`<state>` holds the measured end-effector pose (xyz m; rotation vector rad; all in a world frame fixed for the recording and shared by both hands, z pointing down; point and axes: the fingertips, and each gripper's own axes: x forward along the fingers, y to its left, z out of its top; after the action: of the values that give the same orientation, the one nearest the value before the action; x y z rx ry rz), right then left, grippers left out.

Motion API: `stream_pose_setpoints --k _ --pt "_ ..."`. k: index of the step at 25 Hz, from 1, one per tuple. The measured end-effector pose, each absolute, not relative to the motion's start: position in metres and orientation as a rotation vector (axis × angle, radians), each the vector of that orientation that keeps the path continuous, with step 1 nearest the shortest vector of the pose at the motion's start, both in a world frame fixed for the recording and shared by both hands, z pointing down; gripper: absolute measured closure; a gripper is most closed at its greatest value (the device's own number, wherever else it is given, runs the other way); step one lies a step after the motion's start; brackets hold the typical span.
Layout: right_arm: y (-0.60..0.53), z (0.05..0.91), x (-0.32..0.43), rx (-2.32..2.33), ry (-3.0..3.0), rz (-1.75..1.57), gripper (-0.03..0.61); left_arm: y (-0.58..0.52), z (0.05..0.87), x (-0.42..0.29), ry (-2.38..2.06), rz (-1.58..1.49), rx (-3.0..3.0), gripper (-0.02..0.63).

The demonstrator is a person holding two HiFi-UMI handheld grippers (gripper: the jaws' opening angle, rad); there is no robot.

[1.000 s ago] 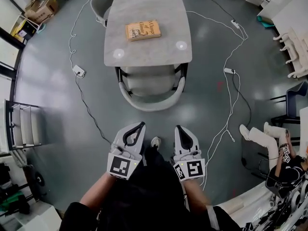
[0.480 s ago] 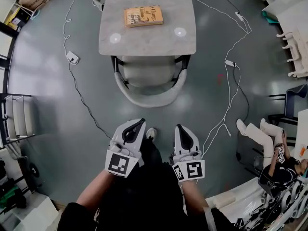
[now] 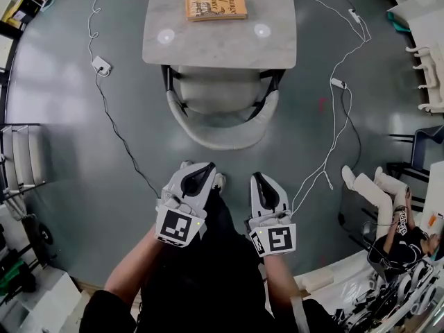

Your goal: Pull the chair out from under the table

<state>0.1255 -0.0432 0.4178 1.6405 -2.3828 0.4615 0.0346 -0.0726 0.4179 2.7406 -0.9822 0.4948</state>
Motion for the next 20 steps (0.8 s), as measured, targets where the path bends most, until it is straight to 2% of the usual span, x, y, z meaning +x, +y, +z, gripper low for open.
stream_pose_setpoints --k 7,9,15,20 --pt "-0.053 0.439 0.112 1.547 -2.356 0.441 0.554 -0.076 0.449 0.03 -0.909 0.638 2.775 0.58" --pt "-0.057 0.445 0.109 1.523 -2.35 0.445 0.519 -0.079 0.458 0.029 -0.889 0.672 2.797 0.57" --pt "-0.067 0.463 0.104 1.434 -2.347 0.457 0.477 -0.087 0.472 0.023 -0.876 0.746 2.83 0.569" --pt "-0.074 0.478 0.105 1.364 -2.305 0.412 0.445 -0.09 0.489 0.024 -0.797 0.792 2.807 0.543"
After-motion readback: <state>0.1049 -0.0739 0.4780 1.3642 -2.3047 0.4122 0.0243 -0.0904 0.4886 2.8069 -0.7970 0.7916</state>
